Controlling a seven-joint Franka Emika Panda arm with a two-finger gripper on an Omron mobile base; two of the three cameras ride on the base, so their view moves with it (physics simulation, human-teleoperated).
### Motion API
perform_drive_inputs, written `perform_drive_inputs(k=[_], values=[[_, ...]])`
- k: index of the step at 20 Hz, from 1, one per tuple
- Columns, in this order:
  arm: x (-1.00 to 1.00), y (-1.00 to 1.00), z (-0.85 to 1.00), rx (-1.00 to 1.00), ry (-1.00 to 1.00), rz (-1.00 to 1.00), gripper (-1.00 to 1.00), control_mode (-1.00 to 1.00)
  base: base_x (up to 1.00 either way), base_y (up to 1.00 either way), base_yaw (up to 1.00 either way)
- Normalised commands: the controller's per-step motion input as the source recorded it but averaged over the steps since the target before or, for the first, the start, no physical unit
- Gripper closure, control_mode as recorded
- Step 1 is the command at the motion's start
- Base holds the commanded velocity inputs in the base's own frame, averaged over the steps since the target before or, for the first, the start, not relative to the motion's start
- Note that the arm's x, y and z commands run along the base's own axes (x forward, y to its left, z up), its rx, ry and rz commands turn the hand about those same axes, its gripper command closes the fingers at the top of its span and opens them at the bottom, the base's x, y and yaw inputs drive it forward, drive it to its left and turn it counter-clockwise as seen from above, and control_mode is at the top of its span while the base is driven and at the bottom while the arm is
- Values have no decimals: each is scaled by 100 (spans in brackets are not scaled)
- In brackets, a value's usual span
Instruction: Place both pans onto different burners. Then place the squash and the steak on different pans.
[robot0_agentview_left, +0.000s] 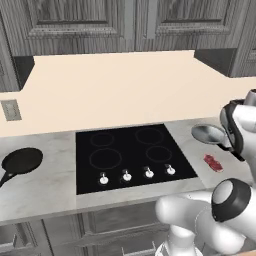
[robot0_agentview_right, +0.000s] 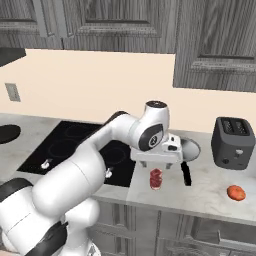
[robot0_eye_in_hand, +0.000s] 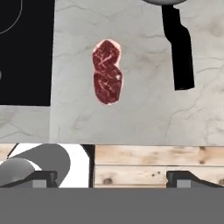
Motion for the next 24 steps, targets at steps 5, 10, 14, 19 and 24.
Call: perform_drive_inputs(k=[5, 10, 14, 19, 24], values=[[8, -79, -34, 0, 0, 0, -100, -100, 0, 0, 0], [44, -54, -40, 0, 0, 0, -100, -100, 0, 0, 0], [56, -42, -46, 0, 0, 0, -100, -100, 0, 0, 0], [45, -34, -43, 0, 0, 0, -100, -100, 0, 0, 0], [32, -19, -36, 2, 0, 0, -100, -100, 0, 0, 0]])
